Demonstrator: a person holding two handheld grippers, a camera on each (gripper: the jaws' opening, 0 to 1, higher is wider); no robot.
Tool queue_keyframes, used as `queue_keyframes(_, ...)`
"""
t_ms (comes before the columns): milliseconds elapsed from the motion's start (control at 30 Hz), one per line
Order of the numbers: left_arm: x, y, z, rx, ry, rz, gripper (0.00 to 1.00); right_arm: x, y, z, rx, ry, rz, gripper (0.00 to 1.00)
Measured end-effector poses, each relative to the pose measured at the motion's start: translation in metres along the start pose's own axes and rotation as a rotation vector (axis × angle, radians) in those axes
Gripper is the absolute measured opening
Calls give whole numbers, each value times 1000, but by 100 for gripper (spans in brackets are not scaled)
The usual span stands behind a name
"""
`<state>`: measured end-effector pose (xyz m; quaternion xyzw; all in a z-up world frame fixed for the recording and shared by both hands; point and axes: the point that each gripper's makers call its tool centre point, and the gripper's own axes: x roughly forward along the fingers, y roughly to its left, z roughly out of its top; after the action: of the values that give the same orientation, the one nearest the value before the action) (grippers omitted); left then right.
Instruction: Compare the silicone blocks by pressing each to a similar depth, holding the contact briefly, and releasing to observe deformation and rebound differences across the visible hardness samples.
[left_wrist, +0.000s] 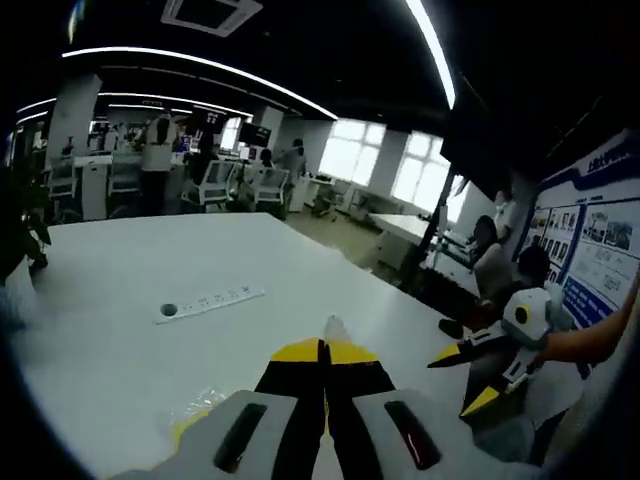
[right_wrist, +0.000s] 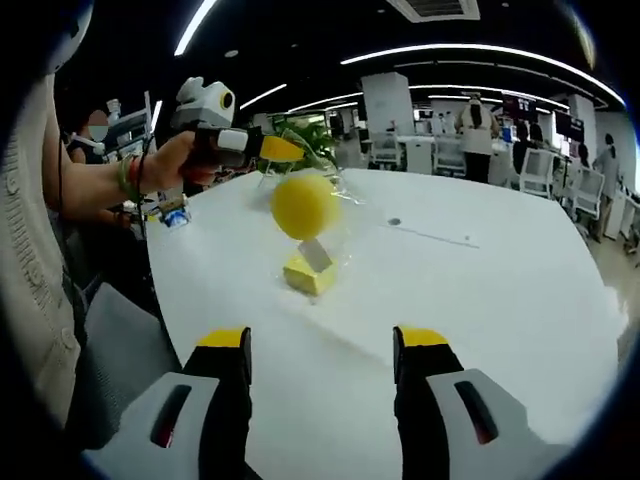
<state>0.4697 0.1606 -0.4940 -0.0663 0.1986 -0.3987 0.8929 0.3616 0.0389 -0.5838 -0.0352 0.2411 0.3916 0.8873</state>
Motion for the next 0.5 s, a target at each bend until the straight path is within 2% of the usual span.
queue_keyframes(200, -11, 0, 7, -1, -17, -3, 0, 3, -4, 16, -60, 3, 16, 54)
queue_keyframes(267, -14, 1, 10, -28, -20, -12, 0, 6, -7, 17, -79, 22, 25, 55)
queue_keyframes(467, -22, -1, 15, -7, -21, -16, 0, 12, -16, 22, -156, 78, 68, 57)
queue_keyframes(500, -22, -2, 16, -7, -20, -19, 0, 14, -19, 21, -178, 111, 79, 56)
